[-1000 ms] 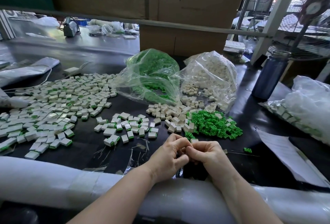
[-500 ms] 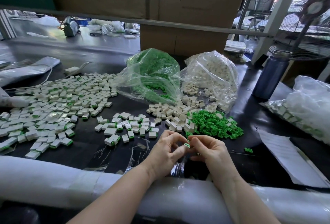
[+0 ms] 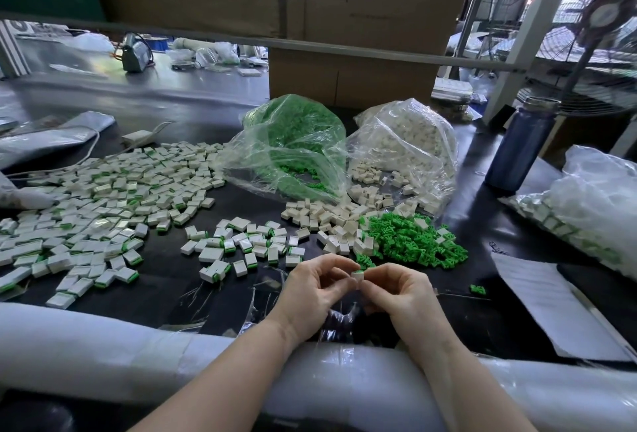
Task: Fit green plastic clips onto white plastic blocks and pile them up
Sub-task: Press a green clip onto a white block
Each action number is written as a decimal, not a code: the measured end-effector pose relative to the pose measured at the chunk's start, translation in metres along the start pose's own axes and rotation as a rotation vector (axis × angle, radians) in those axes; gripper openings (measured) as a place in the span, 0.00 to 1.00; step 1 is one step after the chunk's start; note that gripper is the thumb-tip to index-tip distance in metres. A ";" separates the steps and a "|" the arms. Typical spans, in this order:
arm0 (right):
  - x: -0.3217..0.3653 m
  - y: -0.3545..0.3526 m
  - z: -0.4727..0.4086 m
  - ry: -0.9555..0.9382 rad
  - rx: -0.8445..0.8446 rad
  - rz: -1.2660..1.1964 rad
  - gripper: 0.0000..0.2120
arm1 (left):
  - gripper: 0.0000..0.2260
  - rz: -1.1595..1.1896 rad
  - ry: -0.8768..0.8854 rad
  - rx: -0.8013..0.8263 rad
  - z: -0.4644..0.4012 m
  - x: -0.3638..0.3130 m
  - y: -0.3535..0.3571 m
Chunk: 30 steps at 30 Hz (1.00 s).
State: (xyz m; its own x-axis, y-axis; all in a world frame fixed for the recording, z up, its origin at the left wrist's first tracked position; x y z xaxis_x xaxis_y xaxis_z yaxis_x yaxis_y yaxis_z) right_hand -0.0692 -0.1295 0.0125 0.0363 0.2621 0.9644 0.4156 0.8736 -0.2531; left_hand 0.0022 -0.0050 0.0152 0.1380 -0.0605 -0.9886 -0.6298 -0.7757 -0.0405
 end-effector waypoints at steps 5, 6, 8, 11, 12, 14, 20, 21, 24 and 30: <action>0.001 0.000 0.001 0.011 -0.004 -0.076 0.10 | 0.08 -0.052 0.063 -0.032 0.001 -0.002 0.001; 0.001 0.000 0.001 0.012 0.000 -0.080 0.10 | 0.08 -0.057 0.077 -0.044 0.001 -0.002 0.000; 0.002 0.001 0.001 0.014 0.012 -0.083 0.09 | 0.09 -0.063 0.096 -0.053 0.001 -0.003 0.000; 0.003 0.001 0.002 0.020 0.024 -0.088 0.05 | 0.08 -0.080 0.112 -0.044 0.003 -0.004 0.001; 0.003 0.001 0.002 0.022 0.026 -0.090 0.05 | 0.08 -0.085 0.115 -0.042 0.003 -0.005 0.002; 0.003 0.002 0.002 0.025 0.025 -0.099 0.07 | 0.07 -0.099 0.114 -0.042 0.003 -0.004 0.001; 0.002 0.003 0.002 0.025 0.039 -0.097 0.11 | 0.06 -0.174 0.120 -0.037 0.002 -0.002 0.001; 0.002 0.002 0.002 0.024 0.042 -0.092 0.11 | 0.07 -0.181 0.119 -0.031 0.002 -0.002 0.001; 0.001 0.002 0.001 0.022 0.047 -0.080 0.12 | 0.08 -0.192 0.115 -0.015 0.002 -0.002 0.002; -0.001 0.002 0.000 0.020 0.048 -0.071 0.13 | 0.07 -0.202 0.100 -0.004 0.002 0.000 0.002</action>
State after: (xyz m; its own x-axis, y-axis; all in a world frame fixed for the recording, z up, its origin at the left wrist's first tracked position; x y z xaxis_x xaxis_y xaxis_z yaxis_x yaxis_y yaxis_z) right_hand -0.0686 -0.1277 0.0114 0.0269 0.1905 0.9813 0.3734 0.9087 -0.1866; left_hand -0.0001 -0.0052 0.0152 0.3361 0.0344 -0.9412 -0.5785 -0.7811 -0.2352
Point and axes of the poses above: each hand's wrist, its own z-axis away from the middle knuckle, its own y-axis out of the palm, x = y × z, the point moved 3 cm from there along -z, towards the middle knuckle, and after that the axes turned 9 degrees about z, right-handed, at the moved point
